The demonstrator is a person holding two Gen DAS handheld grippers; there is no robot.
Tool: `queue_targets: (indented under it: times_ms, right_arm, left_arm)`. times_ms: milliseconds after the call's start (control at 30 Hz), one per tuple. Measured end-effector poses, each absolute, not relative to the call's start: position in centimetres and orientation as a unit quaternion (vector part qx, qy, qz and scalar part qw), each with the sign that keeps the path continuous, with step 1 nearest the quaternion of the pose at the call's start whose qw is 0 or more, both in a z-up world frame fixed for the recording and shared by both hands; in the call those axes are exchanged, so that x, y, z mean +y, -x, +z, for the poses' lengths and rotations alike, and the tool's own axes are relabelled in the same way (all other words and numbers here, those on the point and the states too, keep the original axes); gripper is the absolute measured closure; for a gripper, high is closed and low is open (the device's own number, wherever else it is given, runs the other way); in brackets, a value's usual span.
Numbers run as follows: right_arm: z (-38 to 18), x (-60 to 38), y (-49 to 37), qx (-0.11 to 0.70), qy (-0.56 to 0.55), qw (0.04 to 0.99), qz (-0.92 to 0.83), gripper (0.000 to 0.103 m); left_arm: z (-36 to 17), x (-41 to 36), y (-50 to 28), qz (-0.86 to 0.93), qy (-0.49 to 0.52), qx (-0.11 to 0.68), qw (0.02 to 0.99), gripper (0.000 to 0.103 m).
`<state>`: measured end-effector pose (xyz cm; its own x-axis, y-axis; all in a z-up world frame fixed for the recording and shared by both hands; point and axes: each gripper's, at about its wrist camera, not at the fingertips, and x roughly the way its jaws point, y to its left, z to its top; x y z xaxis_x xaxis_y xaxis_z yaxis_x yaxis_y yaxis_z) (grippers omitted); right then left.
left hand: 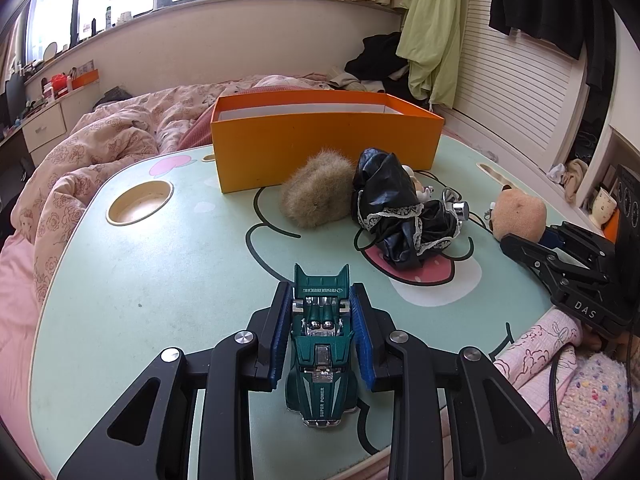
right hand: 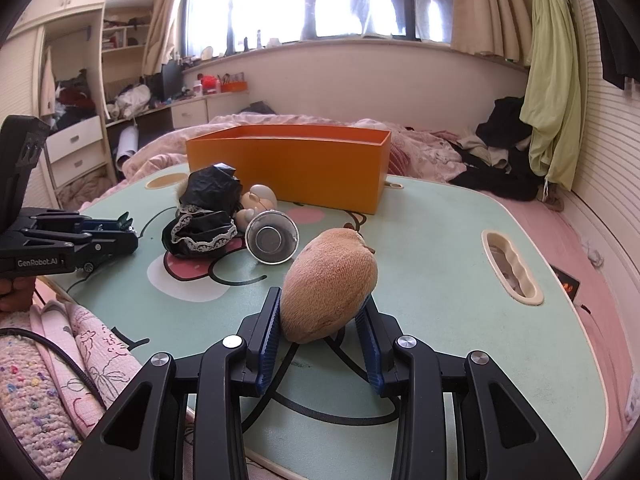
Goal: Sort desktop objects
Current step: 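Carry the green car and tan round item into the orange box and release both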
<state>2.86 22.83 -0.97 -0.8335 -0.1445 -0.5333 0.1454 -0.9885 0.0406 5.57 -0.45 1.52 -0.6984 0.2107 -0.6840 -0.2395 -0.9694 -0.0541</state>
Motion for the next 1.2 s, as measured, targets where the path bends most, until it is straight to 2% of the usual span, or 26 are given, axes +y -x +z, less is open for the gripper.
queue_targets:
  times_ms: [167, 300, 467, 600, 633, 667, 700, 767, 833, 867, 1033, 1200]
  right_arm:
    - [1.2, 22.9, -2.4, -0.019, -0.289, 0.097, -0.952, 0.07]
    - [4.6, 23.3, 0.2, -0.04, -0.295, 0.115, -0.948, 0.07]
    - [8.6, 23.5, 7.0, -0.072, -0.303, 0.138, -0.94, 0.07]
    - [8.7, 23.7, 13.9, -0.099, -0.336, 0.129, -0.928, 0.069]
    - [8.4, 23.7, 15.0, -0.1, -0.343, 0.125, -0.926, 0.065]
    - [8.1, 23.5, 15.8, -0.094, -0.352, 0.114, -0.924, 0.053]
    - [7.8, 23.3, 16.1, -0.083, -0.357, 0.096, -0.925, 0.049]
    - [7.9, 23.2, 14.8, -0.075, -0.341, 0.089, -0.933, 0.044]
    - [8.2, 23.6, 12.7, -0.089, -0.317, 0.1, -0.939, 0.036]
    - [8.4, 23.9, 11.6, -0.095, -0.307, 0.1, -0.942, 0.035]
    - [8.2, 24.2, 6.9, -0.095, -0.29, 0.089, -0.948, 0.035]
    - [5.7, 23.2, 1.9, -0.07, -0.308, 0.085, -0.945, 0.034]
  left_arm:
    - [3.2, -0.5, -5.4, 0.925, 0.356, 0.014, 0.132, 0.073]
    - [7.3, -0.1, -3.7, 0.935, 0.321, 0.005, 0.154, 0.073]
    - [12.2, 1.1, 1.5, 0.944, 0.289, 0.013, 0.159, 0.073]
    - [13.2, 1.8, 8.1, 0.935, 0.314, -0.007, 0.164, 0.073]
    - [12.7, 1.8, 9.6, 0.93, 0.327, -0.012, 0.167, 0.071]
    - [12.2, 1.7, 10.8, 0.927, 0.338, -0.013, 0.163, 0.069]
    - [11.8, 1.5, 11.4, 0.927, 0.345, -0.012, 0.146, 0.067]
    - [11.3, 0.7, 11.1, 0.933, 0.342, -0.015, 0.113, 0.06]
    - [11.3, -0.3, 9.4, 0.941, 0.316, -0.025, 0.115, 0.041]
    - [11.3, -0.7, 8.4, 0.945, 0.305, -0.028, 0.117, 0.037]
    - [10.3, -1.1, 4.8, 0.941, 0.319, -0.022, 0.114, 0.035]
    - [7.5, -1.0, -0.3, 0.926, 0.357, -0.019, 0.123, 0.035]
